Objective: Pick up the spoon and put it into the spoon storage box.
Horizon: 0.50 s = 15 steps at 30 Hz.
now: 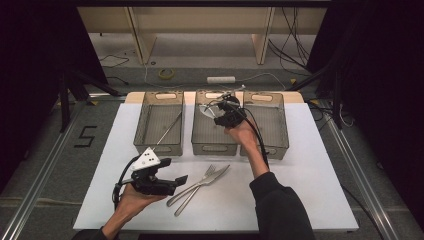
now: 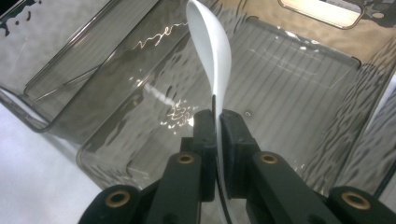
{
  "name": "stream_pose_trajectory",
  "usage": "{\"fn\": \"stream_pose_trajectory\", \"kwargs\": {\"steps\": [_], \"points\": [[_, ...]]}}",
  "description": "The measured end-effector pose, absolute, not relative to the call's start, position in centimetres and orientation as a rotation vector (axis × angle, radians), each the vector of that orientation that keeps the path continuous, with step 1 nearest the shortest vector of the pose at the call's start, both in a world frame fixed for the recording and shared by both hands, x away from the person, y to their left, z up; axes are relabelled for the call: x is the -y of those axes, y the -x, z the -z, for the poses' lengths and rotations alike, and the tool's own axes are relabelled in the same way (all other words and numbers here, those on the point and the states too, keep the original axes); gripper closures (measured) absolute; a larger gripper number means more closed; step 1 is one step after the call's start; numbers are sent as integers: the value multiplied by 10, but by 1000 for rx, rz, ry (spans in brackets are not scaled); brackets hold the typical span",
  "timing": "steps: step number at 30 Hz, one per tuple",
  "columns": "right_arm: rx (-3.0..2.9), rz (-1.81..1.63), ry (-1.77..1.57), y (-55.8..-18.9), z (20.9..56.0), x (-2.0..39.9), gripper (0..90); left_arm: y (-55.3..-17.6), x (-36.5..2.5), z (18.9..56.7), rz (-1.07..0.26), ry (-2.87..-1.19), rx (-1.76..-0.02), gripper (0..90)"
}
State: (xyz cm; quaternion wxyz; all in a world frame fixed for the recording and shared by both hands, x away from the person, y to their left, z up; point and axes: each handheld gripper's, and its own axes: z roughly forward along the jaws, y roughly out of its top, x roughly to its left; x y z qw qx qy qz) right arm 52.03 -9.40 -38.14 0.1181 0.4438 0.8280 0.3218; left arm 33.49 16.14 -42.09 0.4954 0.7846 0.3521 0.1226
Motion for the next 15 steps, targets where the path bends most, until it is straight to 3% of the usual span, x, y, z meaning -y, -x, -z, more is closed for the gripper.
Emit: {"fn": "stream_pose_trajectory", "kwargs": {"steps": [15], "points": [[-2433,-914,-1314,-530,392,79,860,-335,-161,421,-298,-1903,-851,154]]}}
